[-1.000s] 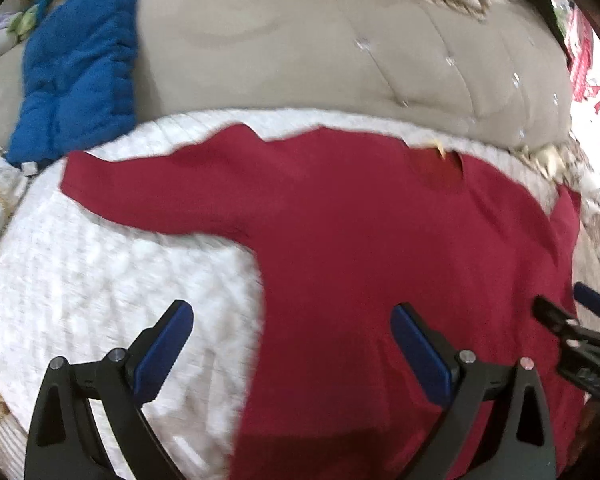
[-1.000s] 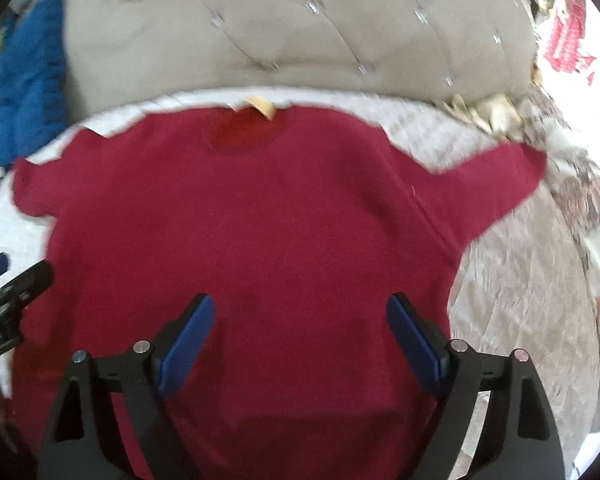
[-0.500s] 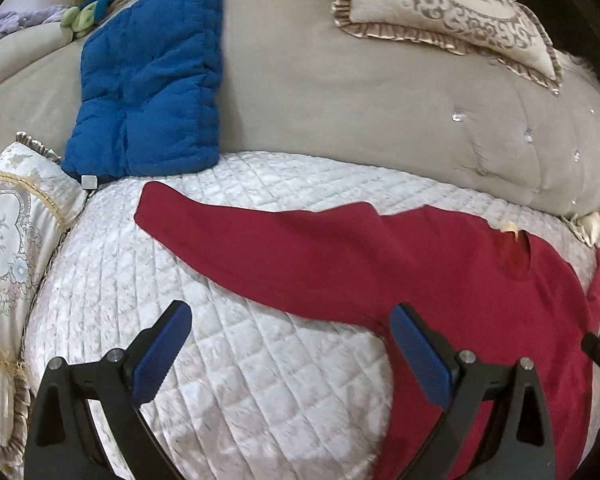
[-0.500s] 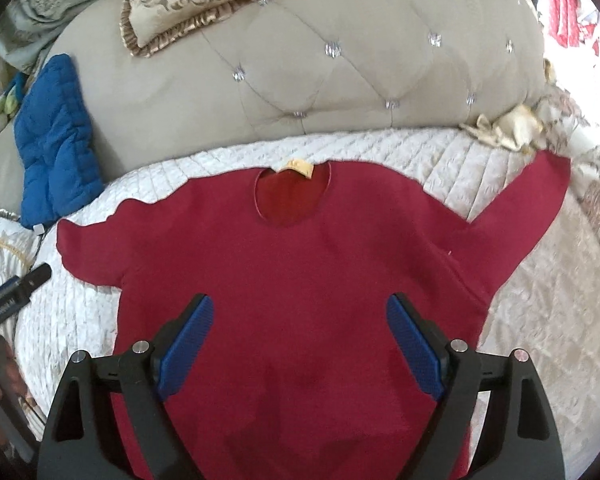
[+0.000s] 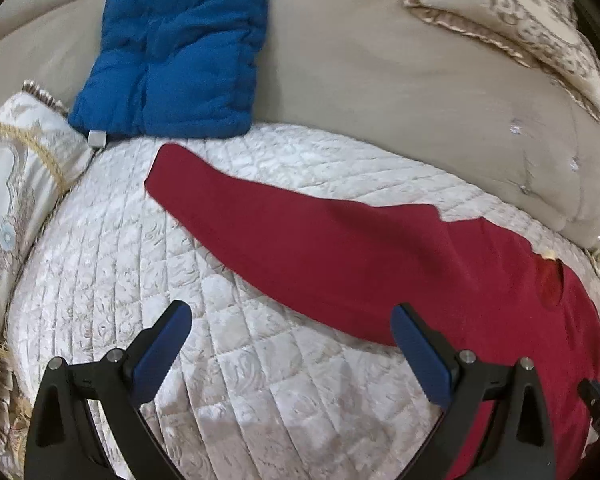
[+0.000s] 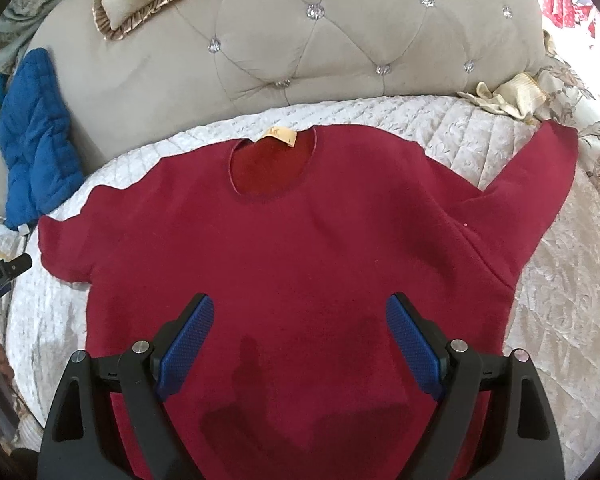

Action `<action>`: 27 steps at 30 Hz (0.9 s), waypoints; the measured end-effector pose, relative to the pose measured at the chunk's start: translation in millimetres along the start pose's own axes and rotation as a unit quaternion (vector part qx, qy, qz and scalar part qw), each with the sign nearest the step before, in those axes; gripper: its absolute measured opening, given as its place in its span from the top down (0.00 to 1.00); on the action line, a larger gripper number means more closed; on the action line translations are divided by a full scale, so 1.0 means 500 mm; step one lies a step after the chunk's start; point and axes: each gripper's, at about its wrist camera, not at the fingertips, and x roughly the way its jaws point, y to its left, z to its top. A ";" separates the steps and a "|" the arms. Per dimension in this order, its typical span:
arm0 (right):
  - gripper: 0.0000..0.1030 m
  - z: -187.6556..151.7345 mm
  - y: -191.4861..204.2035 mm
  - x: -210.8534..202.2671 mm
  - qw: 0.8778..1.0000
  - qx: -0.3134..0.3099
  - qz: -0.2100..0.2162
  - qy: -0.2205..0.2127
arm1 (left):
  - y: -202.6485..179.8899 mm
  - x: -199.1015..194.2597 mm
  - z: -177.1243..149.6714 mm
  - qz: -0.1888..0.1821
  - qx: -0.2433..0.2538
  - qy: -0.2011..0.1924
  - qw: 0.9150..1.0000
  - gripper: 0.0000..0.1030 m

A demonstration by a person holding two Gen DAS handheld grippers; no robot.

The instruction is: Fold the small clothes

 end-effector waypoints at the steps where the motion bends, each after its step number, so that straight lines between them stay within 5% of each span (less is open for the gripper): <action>1: 0.32 0.000 0.002 0.005 1.000 -0.001 0.000 0.002 | 0.007 0.010 0.002 0.003 -0.004 0.002 1.000 0.01; 13: 0.32 -0.014 0.028 0.036 0.999 -0.041 -0.015 0.003 | 0.073 0.101 0.078 0.051 -0.014 0.011 0.999 0.01; 20: 0.32 -0.019 0.036 0.039 0.999 -0.051 -0.014 0.000 | 0.210 0.169 0.118 0.075 -0.109 0.026 0.991 0.02; 23: 0.32 -0.021 0.037 0.044 0.999 -0.050 -0.012 0.002 | 0.241 0.205 0.126 0.076 -0.134 0.031 0.988 0.07; 27: 0.32 -0.022 0.046 0.055 0.998 -0.064 -0.017 0.007 | 0.251 0.266 0.135 0.066 -0.139 0.050 0.987 0.25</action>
